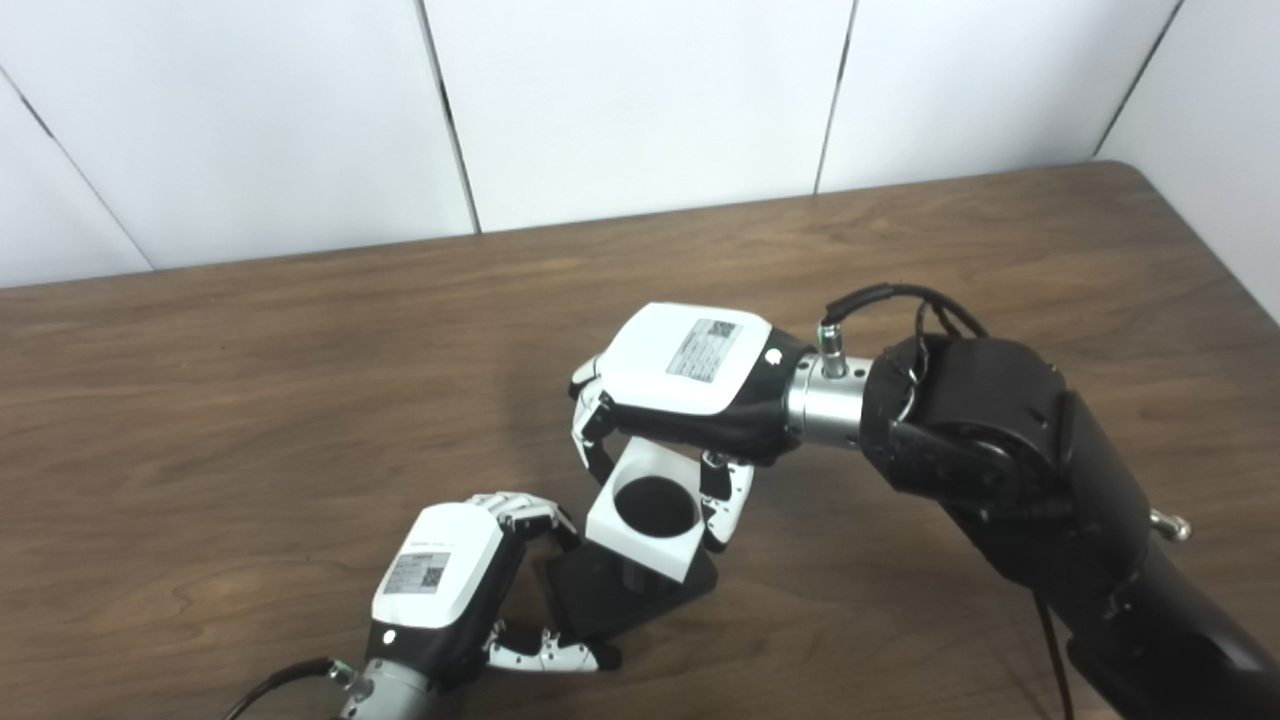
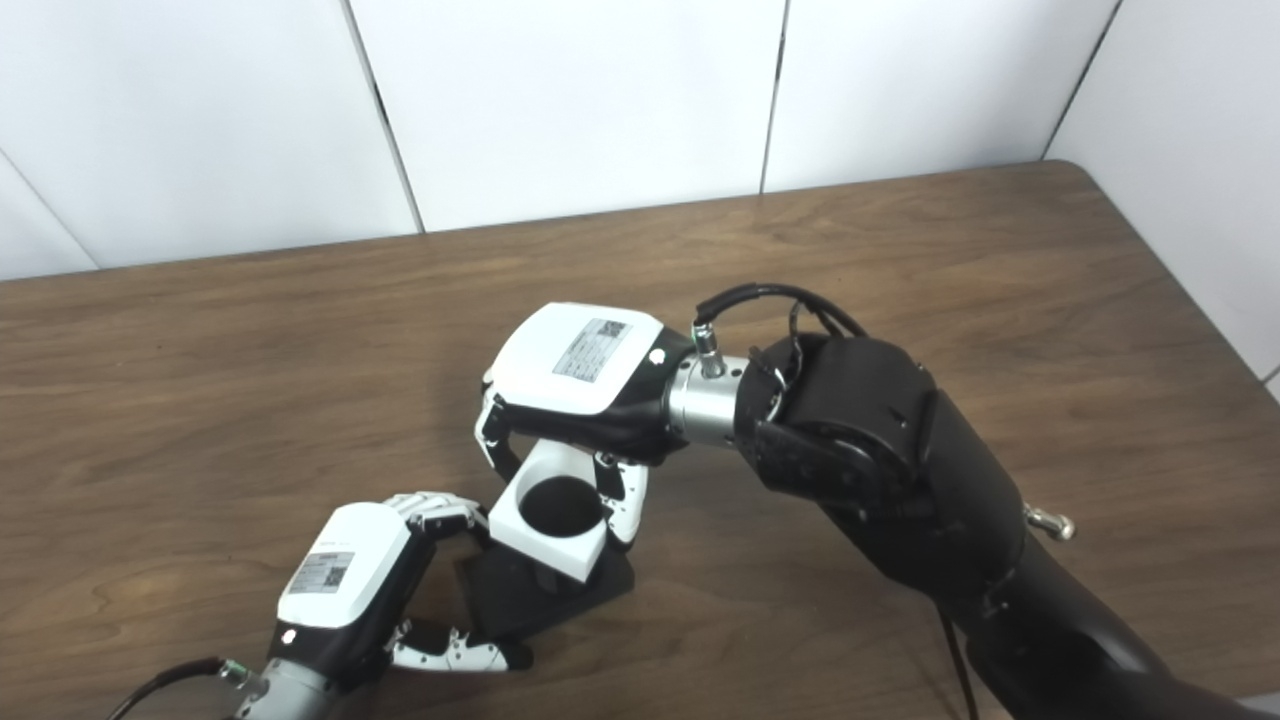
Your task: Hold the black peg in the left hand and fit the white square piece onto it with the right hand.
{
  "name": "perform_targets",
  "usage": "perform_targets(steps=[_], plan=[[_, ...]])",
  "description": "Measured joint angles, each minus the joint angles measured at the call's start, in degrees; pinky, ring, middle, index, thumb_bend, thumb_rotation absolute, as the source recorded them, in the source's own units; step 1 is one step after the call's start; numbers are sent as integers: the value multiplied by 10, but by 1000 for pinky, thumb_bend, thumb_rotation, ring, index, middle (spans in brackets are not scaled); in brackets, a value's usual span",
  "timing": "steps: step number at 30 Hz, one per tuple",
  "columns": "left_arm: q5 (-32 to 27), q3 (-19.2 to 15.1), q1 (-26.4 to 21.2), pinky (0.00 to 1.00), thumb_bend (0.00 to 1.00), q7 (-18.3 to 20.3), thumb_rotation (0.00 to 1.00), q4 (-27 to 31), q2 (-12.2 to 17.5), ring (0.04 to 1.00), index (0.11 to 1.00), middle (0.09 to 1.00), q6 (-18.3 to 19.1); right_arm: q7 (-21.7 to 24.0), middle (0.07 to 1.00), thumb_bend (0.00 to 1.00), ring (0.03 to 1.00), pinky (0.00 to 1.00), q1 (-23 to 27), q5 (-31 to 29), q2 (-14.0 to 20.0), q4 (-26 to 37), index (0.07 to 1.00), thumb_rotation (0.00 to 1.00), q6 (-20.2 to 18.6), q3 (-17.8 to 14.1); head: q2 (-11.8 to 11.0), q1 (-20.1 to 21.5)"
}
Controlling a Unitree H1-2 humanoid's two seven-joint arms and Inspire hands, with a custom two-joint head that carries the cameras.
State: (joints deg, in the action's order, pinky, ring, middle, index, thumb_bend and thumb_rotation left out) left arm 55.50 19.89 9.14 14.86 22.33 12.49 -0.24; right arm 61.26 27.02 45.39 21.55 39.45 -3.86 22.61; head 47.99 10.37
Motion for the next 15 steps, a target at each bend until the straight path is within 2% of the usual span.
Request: perform_targets(steps=[15], plan=[[0, -1, -1, 765, 502, 4, 55, 1, 0, 760, 491, 714, 1, -3, 711, 525, 849, 805, -8, 6, -5, 0, 482, 133, 1, 2, 4, -1]])
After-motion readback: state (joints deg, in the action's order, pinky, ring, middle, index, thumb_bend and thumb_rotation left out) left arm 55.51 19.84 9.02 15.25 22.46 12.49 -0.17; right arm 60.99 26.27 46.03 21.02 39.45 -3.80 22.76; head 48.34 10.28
